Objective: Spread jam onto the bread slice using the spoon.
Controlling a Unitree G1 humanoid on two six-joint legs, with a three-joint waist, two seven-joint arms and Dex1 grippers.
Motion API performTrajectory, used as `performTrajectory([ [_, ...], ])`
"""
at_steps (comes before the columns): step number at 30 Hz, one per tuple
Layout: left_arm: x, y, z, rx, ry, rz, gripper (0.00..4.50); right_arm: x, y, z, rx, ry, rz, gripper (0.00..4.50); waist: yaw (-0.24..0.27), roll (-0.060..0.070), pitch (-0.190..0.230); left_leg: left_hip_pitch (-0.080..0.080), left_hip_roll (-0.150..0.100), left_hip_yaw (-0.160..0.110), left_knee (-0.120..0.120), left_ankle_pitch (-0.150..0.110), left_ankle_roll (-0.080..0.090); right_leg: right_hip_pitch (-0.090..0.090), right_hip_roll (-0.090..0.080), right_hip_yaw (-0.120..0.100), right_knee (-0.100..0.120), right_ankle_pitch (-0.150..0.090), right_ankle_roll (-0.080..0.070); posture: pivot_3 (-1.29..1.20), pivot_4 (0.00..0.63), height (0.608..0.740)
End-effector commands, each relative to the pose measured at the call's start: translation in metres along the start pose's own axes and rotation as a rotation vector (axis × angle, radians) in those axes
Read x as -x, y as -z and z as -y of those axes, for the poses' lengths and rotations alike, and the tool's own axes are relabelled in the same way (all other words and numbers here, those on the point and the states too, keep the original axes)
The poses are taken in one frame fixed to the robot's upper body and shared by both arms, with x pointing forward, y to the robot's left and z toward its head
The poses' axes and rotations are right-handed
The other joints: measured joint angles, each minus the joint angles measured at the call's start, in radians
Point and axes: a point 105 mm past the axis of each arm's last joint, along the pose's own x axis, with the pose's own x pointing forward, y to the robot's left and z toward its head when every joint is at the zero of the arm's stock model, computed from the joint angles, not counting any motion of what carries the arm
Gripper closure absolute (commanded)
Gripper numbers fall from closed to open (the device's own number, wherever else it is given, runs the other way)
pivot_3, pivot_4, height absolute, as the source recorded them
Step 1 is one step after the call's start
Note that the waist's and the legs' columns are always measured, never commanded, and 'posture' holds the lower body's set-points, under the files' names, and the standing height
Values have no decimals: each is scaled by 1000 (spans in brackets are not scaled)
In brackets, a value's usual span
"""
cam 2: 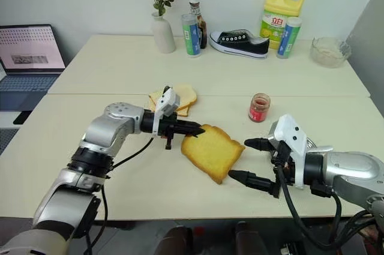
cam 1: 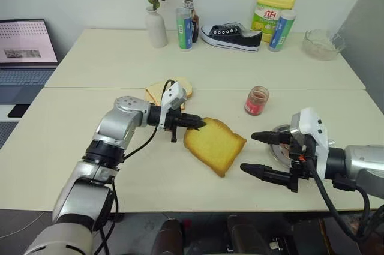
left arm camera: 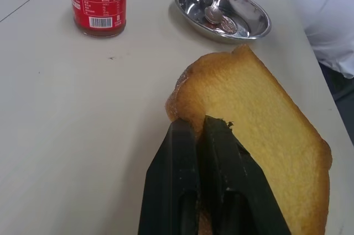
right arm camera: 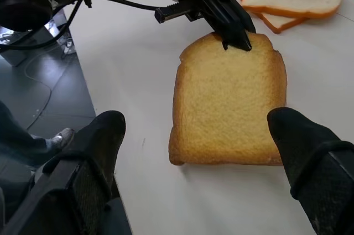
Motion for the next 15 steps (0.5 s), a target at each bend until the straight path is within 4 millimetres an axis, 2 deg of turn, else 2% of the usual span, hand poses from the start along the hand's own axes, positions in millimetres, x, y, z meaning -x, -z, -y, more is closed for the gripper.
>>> performTrajectory([
  [1, -9, -9, -10, -30, -48, 53, 4481, 0, -3, 0, 21, 46, 33, 0, -1, 0, 0, 0, 0, 0, 0, 0, 0, 0, 0, 0, 0, 0, 0, 0, 150, 740],
  [9, -34, 5, -24, 27, -116, 59, 4481, 2, 4, 10, -10, 142, 43, 0, -1, 0, 0, -1, 0, 0, 0, 0, 0, -1, 0, 0, 0, 0, 0, 0, 150, 740],
  [15, -44, 26, -16, -42, -85, -23, 4481, 4, 8, 16, -18, 178, 37, 0, -2, 0, 0, -1, 0, 0, 0, 0, 0, 0, 0, 0, 0, -1, 3, 0, 150, 740],
])
